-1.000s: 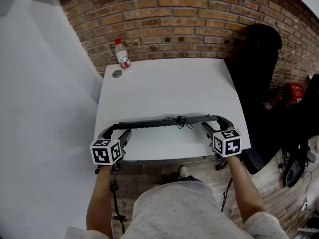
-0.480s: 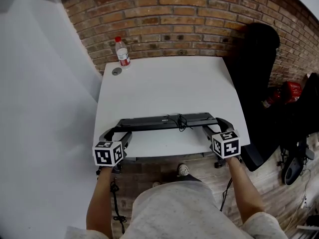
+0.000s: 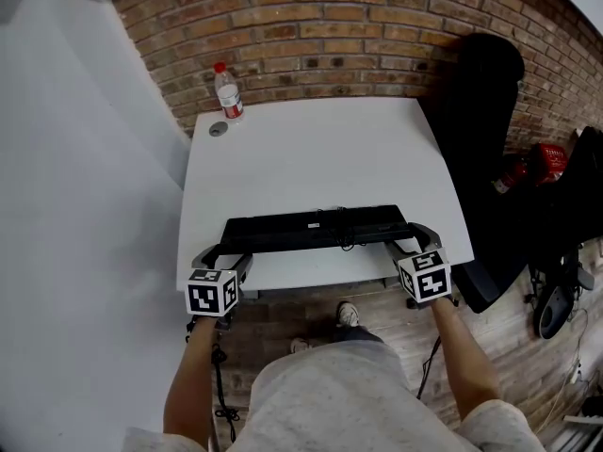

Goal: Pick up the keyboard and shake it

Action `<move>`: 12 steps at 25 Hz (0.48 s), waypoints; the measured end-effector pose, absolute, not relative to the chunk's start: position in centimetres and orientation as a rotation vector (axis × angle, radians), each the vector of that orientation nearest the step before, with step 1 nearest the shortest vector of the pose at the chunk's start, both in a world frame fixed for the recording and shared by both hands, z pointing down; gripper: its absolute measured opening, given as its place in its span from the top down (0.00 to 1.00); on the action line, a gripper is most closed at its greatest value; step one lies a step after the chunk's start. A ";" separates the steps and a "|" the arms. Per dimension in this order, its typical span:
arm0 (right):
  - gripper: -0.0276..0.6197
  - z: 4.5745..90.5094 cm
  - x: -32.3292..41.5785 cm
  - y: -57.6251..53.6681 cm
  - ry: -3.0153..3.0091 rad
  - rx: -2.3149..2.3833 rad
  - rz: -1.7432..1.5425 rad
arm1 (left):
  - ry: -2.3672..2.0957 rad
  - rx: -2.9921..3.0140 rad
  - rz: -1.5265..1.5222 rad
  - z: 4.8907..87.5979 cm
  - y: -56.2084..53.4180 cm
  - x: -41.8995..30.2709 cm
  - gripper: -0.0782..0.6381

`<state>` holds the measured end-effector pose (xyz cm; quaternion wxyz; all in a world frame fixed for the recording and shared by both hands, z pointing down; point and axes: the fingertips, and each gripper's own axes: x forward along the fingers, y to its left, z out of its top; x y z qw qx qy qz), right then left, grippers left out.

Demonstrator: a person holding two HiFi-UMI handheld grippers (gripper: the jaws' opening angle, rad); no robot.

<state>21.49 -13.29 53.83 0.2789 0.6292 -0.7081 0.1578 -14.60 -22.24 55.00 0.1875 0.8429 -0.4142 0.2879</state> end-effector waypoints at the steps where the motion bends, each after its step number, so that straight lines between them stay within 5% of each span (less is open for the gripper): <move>1: 0.54 53.9 21.5 -13.1 -1.891 1.680 0.411 | -1.163 2.374 0.825 55.1 -22.0 -14.6 0.43; 12: 0.55 56.1 21.2 -11.7 -1.767 1.525 0.250 | -1.089 2.364 1.012 57.7 -20.4 -15.1 0.43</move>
